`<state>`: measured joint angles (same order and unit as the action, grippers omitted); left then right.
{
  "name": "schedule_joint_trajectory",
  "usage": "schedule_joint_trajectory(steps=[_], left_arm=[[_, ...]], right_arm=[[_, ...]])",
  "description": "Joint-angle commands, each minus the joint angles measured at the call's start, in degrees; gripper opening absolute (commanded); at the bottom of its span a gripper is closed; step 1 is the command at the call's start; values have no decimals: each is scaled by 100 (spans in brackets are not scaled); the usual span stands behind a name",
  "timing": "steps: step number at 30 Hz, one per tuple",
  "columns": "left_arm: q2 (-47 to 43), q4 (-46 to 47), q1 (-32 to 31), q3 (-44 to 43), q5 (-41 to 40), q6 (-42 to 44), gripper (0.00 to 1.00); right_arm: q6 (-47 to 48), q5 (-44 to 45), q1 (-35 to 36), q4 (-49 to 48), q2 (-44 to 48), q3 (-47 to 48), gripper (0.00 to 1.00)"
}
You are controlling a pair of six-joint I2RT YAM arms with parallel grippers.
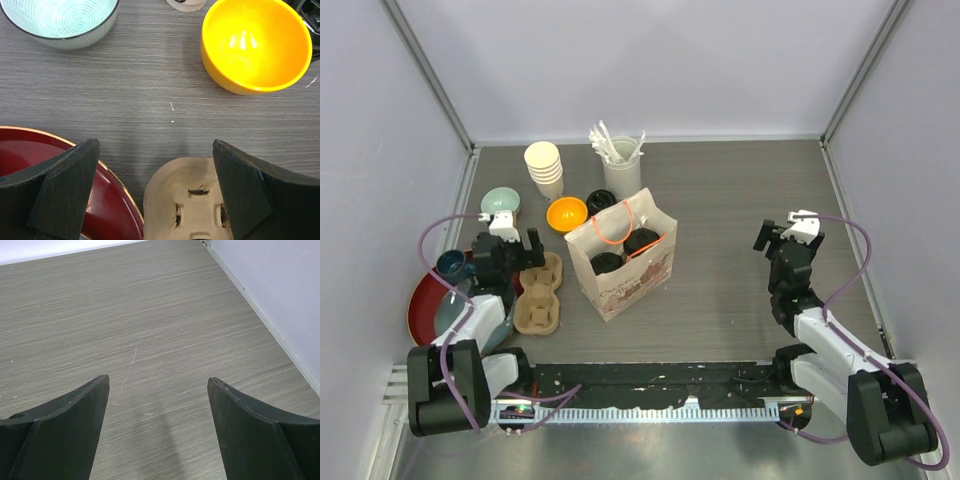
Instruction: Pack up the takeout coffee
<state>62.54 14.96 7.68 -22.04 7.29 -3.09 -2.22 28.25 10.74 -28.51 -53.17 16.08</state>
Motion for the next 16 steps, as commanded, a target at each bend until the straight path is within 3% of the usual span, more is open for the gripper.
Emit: schedule_joint_trajectory(steps=[1,16], left_arm=[[21,2115,49,489,88,-253,100],[144,2231,49,596,-35,-192,100]], right_arm=[[-383,498,-28,-1288,-44,-254,85],[-604,532,-28,-1262,-326,-307,85]])
